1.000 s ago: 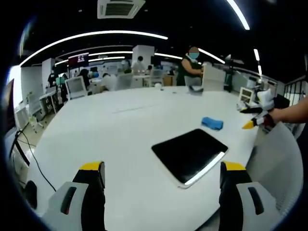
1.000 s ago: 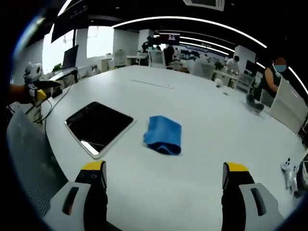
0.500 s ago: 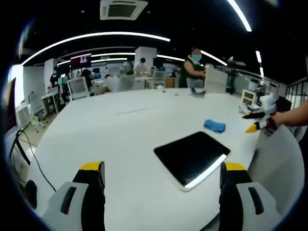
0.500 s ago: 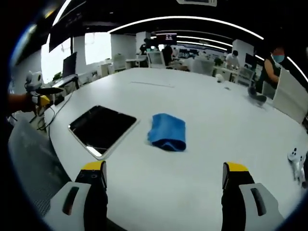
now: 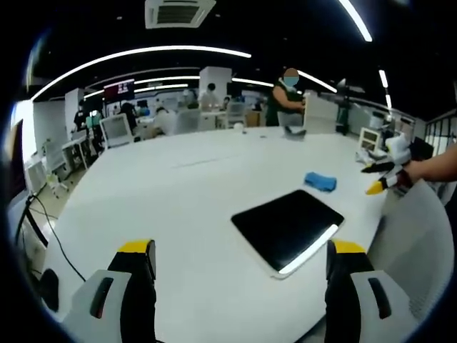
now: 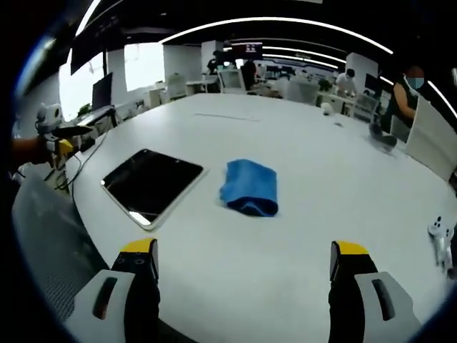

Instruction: Wipe the mirror surface with the cleaning cloth until all visible marks leave the cleaned area.

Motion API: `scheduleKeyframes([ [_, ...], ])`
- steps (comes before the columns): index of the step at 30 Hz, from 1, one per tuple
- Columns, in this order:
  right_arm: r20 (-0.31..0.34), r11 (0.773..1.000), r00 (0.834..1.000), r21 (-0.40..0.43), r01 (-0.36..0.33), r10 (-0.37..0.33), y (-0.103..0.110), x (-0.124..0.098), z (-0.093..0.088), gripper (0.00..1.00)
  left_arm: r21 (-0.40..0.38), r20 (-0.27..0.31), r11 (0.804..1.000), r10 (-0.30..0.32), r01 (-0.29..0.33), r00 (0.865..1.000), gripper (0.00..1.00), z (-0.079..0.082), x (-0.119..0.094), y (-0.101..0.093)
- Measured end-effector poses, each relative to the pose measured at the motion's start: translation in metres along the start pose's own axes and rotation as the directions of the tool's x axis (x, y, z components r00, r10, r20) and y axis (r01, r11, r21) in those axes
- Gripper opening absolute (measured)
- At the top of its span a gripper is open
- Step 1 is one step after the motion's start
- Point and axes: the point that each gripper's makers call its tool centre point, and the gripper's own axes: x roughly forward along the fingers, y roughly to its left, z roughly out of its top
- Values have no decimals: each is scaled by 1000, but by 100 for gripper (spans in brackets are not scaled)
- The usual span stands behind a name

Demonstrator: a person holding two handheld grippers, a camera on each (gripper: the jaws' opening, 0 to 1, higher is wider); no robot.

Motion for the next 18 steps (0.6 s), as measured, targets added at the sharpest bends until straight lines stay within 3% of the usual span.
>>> scheduleKeyframes([
  [18, -26, 999, 1000, -43, -5, 4, 2, 1, -3, 100, 10, 0, 1000, -1, 2, 1000, 100, 4, 0, 3],
])
